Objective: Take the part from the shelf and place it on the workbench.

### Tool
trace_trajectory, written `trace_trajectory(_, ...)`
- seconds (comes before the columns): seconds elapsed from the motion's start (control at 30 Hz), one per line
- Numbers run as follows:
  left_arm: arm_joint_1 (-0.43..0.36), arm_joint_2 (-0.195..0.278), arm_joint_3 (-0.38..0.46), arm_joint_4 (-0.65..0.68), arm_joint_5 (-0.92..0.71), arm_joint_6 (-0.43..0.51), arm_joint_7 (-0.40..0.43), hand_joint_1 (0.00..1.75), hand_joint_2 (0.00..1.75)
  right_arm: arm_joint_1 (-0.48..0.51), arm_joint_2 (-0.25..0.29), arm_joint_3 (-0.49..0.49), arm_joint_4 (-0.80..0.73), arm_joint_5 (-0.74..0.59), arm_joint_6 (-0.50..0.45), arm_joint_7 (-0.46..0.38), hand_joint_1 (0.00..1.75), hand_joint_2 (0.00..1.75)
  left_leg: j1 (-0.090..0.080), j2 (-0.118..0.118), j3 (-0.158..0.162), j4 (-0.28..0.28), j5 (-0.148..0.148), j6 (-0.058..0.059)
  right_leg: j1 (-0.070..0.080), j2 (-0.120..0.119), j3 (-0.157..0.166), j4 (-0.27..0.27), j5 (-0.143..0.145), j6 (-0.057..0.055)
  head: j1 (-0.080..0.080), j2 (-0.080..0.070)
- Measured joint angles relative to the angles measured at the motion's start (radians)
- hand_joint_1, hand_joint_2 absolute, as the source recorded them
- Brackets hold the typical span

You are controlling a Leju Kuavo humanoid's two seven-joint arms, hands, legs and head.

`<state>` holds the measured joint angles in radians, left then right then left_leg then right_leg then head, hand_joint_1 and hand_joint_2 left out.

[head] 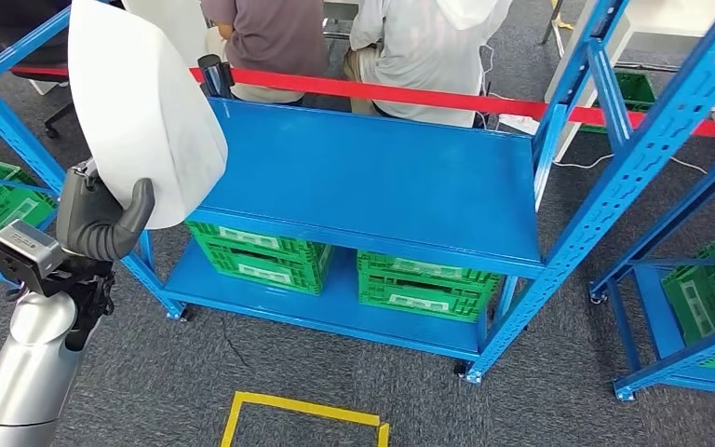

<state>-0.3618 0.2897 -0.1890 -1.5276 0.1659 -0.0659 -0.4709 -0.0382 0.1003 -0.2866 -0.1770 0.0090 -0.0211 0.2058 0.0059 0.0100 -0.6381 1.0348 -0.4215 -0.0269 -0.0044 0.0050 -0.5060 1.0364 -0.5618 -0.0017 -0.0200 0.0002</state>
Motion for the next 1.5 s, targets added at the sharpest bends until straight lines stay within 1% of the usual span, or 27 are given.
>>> trace_trajectory(0.07,-0.006,-0.002,-0.003,0.001,-0.003,0.004,0.005,1.75,1.75,0.001,0.003,0.000,0.000,-0.005,0.000,0.000,0.00,0.00,0.003,0.000,-0.003,-0.004,0.009,-0.013,-0.001,-0.001,-0.012,-0.007,0.016,-0.014,0.000,0.000)
trace_trajectory(0.1,-0.008,-0.003,-0.005,0.002,-0.006,0.007,0.008,1.75,1.75,0.001,0.004,-0.001,0.000,-0.008,-0.001,0.000,0.00,0.00,0.004,-0.002,-0.010,0.005,-0.007,-0.019,-0.002,-0.002,-0.022,-0.011,0.028,-0.023,-0.001,0.000)
trace_trajectory(0.17,-0.014,-0.007,-0.008,0.006,-0.014,0.012,0.014,1.75,1.75,0.000,0.007,-0.001,0.001,-0.011,-0.001,-0.001,0.00,0.00,0.007,-0.004,-0.034,0.073,-0.089,-0.028,-0.006,-0.005,-0.048,-0.016,0.054,-0.034,-0.005,0.000)
trace_trajectory(0.23,-0.023,-0.014,-0.012,0.013,-0.020,0.014,0.018,1.75,1.75,0.000,0.008,-0.002,0.001,-0.013,0.000,-0.002,0.00,0.00,0.009,-0.005,-0.060,0.196,-0.174,-0.035,-0.005,-0.005,-0.077,-0.015,0.077,-0.036,-0.008,0.000)
trace_trajectory(0.3,-0.034,-0.023,-0.015,0.024,-0.026,0.014,0.020,1.75,1.75,0.000,0.008,-0.003,0.001,-0.014,0.004,-0.003,0.00,0.00,0.010,-0.005,-0.052,0.266,-0.171,-0.037,-0.005,-0.005,-0.106,-0.012,0.102,-0.033,-0.009,0.000)
trace_trajectory(0.33,-0.042,-0.027,-0.015,0.029,-0.029,0.014,0.021,1.75,1.75,0.001,0.008,-0.004,0.001,-0.015,0.005,-0.004,0.00,0.00,0.011,-0.005,-0.025,0.251,-0.143,-0.037,-0.006,-0.005,-0.120,-0.010,0.113,-0.030,-0.009,0.000)
trace_trajectory(0.4,-0.065,-0.037,-0.017,0.039,-0.036,0.014,0.023,1.75,1.75,0.000,0.008,-0.006,0.001,-0.018,0.008,-0.007,0.00,0.00,0.012,-0.007,0.072,0.127,-0.106,-0.035,-0.006,-0.005,-0.144,-0.005,0.132,-0.022,-0.010,0.000)
trace_trajectory(0.47,-0.090,-0.045,-0.017,0.050,-0.040,0.014,0.023,1.75,1.75,-0.001,0.008,-0.010,0.001,-0.021,0.010,-0.009,0.00,0.00,0.008,-0.011,0.155,-0.001,-0.123,-0.026,-0.004,-0.004,-0.155,-0.003,0.150,-0.011,-0.009,0.000)
trace_trajectory(0.53,-0.108,-0.053,-0.017,0.064,-0.042,0.014,0.025,1.75,1.75,-0.001,0.008,-0.014,0.001,-0.022,0.011,-0.011,0.00,0.00,0.002,-0.012,0.168,-0.038,-0.132,-0.008,-0.003,-0.003,-0.158,-0.008,0.170,0.003,-0.008,0.000)
trace_trajectory(0.6,-0.122,-0.060,-0.018,0.078,-0.044,0.013,0.027,1.75,1.75,0.001,0.008,-0.017,0.001,-0.023,0.011,-0.012,0.00,0.00,0.002,-0.007,0.148,-0.037,-0.112,0.014,-0.007,-0.003,-0.168,-0.003,0.163,0.016,-0.007,0.000)
trace_trajectory(0.67,-0.132,-0.067,-0.019,0.088,-0.045,0.012,0.027,1.75,1.75,0.002,0.008,-0.019,0.002,-0.024,0.010,-0.012,0.00,0.00,0.004,-0.003,0.122,-0.038,-0.086,0.031,-0.009,-0.002,-0.194,0.063,0.083,0.025,-0.003,0.000)
trace_trajectory(0.73,-0.138,-0.073,-0.020,0.099,-0.047,0.010,0.027,1.75,1.75,0.002,0.008,-0.020,0.002,-0.027,0.009,-0.012,0.00,0.00,0.001,-0.002,0.089,-0.035,-0.060,0.038,-0.009,-0.002,-0.229,0.191,-0.017,0.030,0.001,0.000)
trace_trajectory(0.77,-0.142,-0.076,-0.021,0.107,-0.048,0.010,0.027,1.75,1.75,0.002,0.008,-0.020,0.002,-0.029,0.009,-0.012,0.00,0.00,0.000,-0.002,0.071,-0.033,-0.047,0.038,-0.009,-0.002,-0.238,0.250,-0.036,0.031,0.002,0.000)
trace_trajectory(0.83,-0.151,-0.081,-0.023,0.124,-0.049,0.009,0.026,1.75,1.75,0.001,0.008,-0.023,0.002,-0.031,0.008,-0.012,0.00,0.00,-0.002,-0.001,0.033,-0.025,-0.023,0.036,-0.008,-0.002,-0.215,0.289,-0.006,0.028,0.002,0.000)
trace_trajectory(0.9,-0.155,-0.083,-0.025,0.137,-0.049,0.008,0.021,1.75,1.75,0.001,0.007,-0.026,0.001,-0.032,0.005,-0.013,0.00,0.00,-0.003,0.000,0.003,-0.016,-0.004,0.031,-0.005,-0.002,-0.123,0.192,0.038,0.018,0.002,0.000)
trace_trajectory(0.97,-0.155,-0.083,-0.025,0.144,-0.049,0.008,0.012,1.75,1.75,-0.001,0.007,-0.027,0.001,-0.033,0.002,-0.017,0.00,0.00,-0.005,0.001,-0.015,-0.006,0.011,0.022,0.002,-0.002,-0.019,0.046,0.019,0.005,0.002,0.000)
trace_trajectory(1.0,-0.153,-0.083,-0.025,0.146,-0.048,0.008,0.008,1.75,1.75,-0.002,0.007,-0.028,0.001,-0.034,0.001,-0.020,0.00,0.00,-0.005,0.003,-0.019,-0.005,0.019,0.017,0.006,-0.001,0.010,0.000,0.004,-0.001,0.002,0.000)
trace_trajectory(1.07,-0.147,-0.082,-0.025,0.149,-0.047,0.008,0.003,1.75,1.75,-0.001,0.007,-0.031,0.001,-0.035,0.000,-0.023,0.00,0.00,-0.004,0.004,-0.023,-0.012,0.038,0.004,0.007,-0.002,0.009,-0.022,0.008,-0.012,0.004,0.000)
trace_trajectory(1.1,-0.143,-0.080,-0.025,0.149,-0.047,0.008,0.003,1.75,1.75,-0.001,0.008,-0.032,0.002,-0.035,0.000,-0.024,0.00,0.00,-0.004,0.002,-0.028,-0.012,0.035,-0.002,0.004,-0.004,0.000,-0.025,0.019,-0.019,0.004,0.000)
trace_trajectory(1.17,-0.137,-0.075,-0.025,0.149,-0.047,0.008,0.004,1.75,1.75,0.000,0.008,-0.033,0.002,-0.036,0.000,-0.024,0.00,0.00,-0.002,-0.002,-0.051,0.034,-0.029,-0.013,-0.002,-0.009,-0.028,-0.031,0.048,-0.033,0.001,0.000)
trace_trajectory(1.23,-0.135,-0.071,-0.023,0.149,-0.047,0.008,0.009,1.75,1.75,0.000,0.007,-0.034,0.002,-0.035,0.002,-0.024,0.00,0.00,0.002,-0.005,-0.079,0.152,-0.133,-0.023,-0.003,-0.012,-0.058,-0.031,0.075,-0.038,-0.003,0.000)
trace_trajectory(1.27,-0.135,-0.068,-0.023,0.150,-0.046,0.008,0.011,1.75,1.75,0.000,0.007,-0.034,0.002,-0.034,0.004,-0.024,0.00,0.00,0.004,-0.005,-0.087,0.215,-0.161,-0.027,-0.003,-0.013,-0.074,-0.030,0.088,-0.037,-0.004,0.000)
trace_trajectory(1.3,-0.134,-0.066,-0.023,0.151,-0.046,0.008,0.013,1.75,1.75,0.000,0.007,-0.034,0.002,-0.033,0.005,-0.024,0.00,0.00,0.005,-0.005,-0.085,0.259,-0.162,-0.030,-0.003,-0.014,-0.090,-0.029,0.101,-0.035,-0.004,0.000)
trace_trajectory(1.33,-0.133,-0.063,-0.023,0.151,-0.044,0.006,0.014,1.75,1.75,0.000,0.007,-0.034,0.002,-0.032,0.007,-0.024,0.00,0.00,0.007,-0.005,-0.068,0.272,-0.141,-0.032,-0.004,-0.014,-0.106,-0.028,0.114,-0.033,-0.005,0.000)
trace_trajectory(1.4,-0.133,-0.059,-0.022,0.152,-0.041,0.003,0.016,1.75,1.75,0.000,0.007,-0.034,0.002,-0.031,0.009,-0.025,0.00,0.00,0.011,-0.005,0.017,0.195,-0.090,-0.035,-0.006,-0.015,-0.137,-0.024,0.138,-0.024,-0.005,0.000)
trace_trajectory(1.47,-0.134,-0.057,-0.022,0.150,-0.039,0.001,0.015,1.75,1.75,-0.001,0.007,-0.034,0.002,-0.030,0.010,-0.025,0.00,0.00,0.010,-0.007,0.133,0.041,-0.105,-0.030,-0.005,-0.013,-0.156,-0.018,0.157,-0.013,-0.007,0.000)
trace_trajectory(1.5,-0.134,-0.057,-0.022,0.150,-0.038,0.000,0.015,1.75,1.75,-0.001,0.007,-0.034,0.002,-0.030,0.011,-0.025,0.00,0.00,0.009,-0.008,0.167,-0.013,-0.124,-0.024,-0.004,-0.013,-0.160,-0.017,0.167,-0.007,-0.008,0.000)
